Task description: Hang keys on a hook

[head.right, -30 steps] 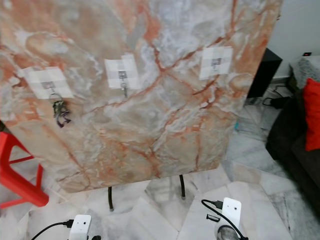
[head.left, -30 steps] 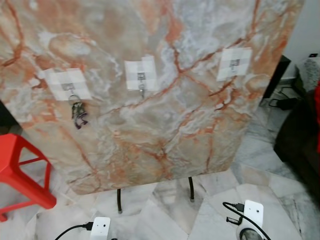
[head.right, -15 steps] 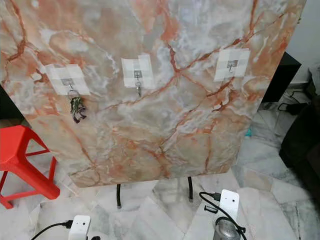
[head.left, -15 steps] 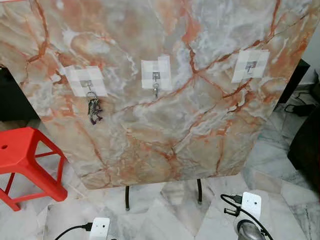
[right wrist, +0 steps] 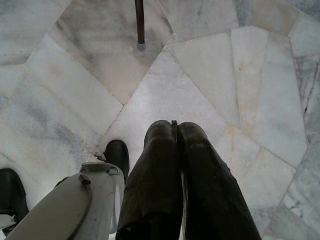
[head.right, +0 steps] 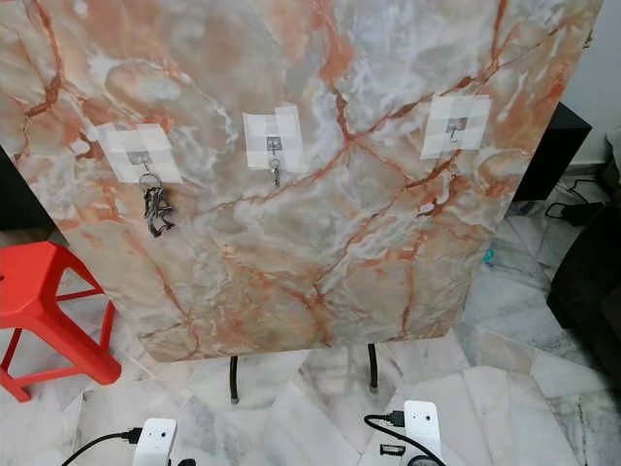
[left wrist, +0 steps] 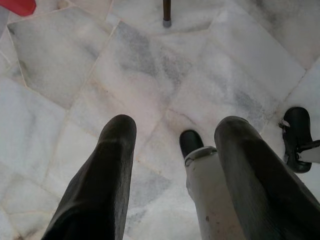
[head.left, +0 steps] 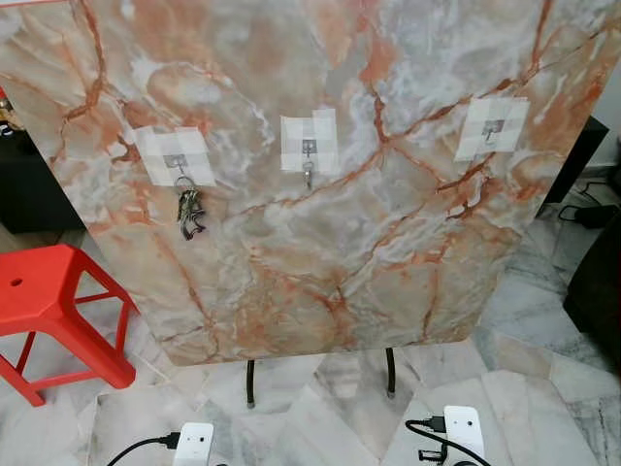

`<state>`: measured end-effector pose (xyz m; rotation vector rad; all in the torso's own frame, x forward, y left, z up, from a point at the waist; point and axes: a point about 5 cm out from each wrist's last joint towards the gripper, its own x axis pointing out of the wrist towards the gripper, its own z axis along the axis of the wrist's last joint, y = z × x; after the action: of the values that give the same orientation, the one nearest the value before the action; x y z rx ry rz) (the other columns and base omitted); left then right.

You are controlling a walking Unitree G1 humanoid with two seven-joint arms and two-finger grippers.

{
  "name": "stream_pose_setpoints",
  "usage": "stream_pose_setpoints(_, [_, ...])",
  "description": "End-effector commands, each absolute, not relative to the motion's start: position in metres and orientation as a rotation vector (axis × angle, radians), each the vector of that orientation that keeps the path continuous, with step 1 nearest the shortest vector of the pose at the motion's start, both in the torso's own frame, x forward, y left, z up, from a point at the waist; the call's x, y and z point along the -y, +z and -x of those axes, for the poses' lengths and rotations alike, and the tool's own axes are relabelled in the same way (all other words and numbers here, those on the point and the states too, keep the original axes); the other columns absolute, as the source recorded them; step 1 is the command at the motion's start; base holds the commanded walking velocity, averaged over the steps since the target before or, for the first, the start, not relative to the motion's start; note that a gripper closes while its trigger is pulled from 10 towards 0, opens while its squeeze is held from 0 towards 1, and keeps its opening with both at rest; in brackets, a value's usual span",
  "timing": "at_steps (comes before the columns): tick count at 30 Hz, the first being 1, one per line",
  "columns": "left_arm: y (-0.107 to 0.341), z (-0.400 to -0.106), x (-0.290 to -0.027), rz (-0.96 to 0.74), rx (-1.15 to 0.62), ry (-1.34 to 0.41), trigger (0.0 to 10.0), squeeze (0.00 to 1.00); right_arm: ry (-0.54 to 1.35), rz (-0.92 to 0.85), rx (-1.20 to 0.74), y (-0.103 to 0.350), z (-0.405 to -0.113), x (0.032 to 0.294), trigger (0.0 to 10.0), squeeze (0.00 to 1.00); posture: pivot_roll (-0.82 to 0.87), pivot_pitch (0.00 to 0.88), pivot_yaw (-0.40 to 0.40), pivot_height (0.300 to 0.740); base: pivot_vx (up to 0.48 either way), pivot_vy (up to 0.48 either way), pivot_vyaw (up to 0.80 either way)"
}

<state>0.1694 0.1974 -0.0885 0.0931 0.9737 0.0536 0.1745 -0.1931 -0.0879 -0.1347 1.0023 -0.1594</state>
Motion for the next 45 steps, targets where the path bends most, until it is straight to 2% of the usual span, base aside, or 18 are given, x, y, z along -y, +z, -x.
stream_pose_setpoints(1, [-0.0906,-0.1649,-0.1992,-0.097,-0.999,0.052,10.0,0.0,-0.154,0.133,-1.01,-0.0883,-0.1741,0.1921,10.0,0.0,-0.13,0.0,0.021,0.74,0.255,0.0,0.0])
stream_pose_setpoints(21, [-0.0907,-0.1647,-0.199,-0.091,-1.0,0.053,10.0,0.0,-0.168,0.147,-1.011,-0.0899,-0.1697,0.192,10.0,0.0,-0.13,0.0,0.021,0.74,0.304,0.0,0.0])
stream_pose_setpoints(38, [-0.0902,-0.1654,-0.1997,-0.11,-0.997,0.047,10.0,0.0,-0.214,0.123,-0.986,-0.087,-0.1734,0.1991,10.0,0.0,-0.12,0.0,0.022,0.74,0.0,0.0,0.0])
stream_pose_setpoints(45, [-0.0901,-0.1656,-0.2,-0.115,-0.997,0.045,10.0,0.0,-0.234,0.099,-0.973,-0.0864,-0.1744,0.1984,10.0,0.0,-0.12,0.0,0.023,0.74,0.0,-0.403,0.0])
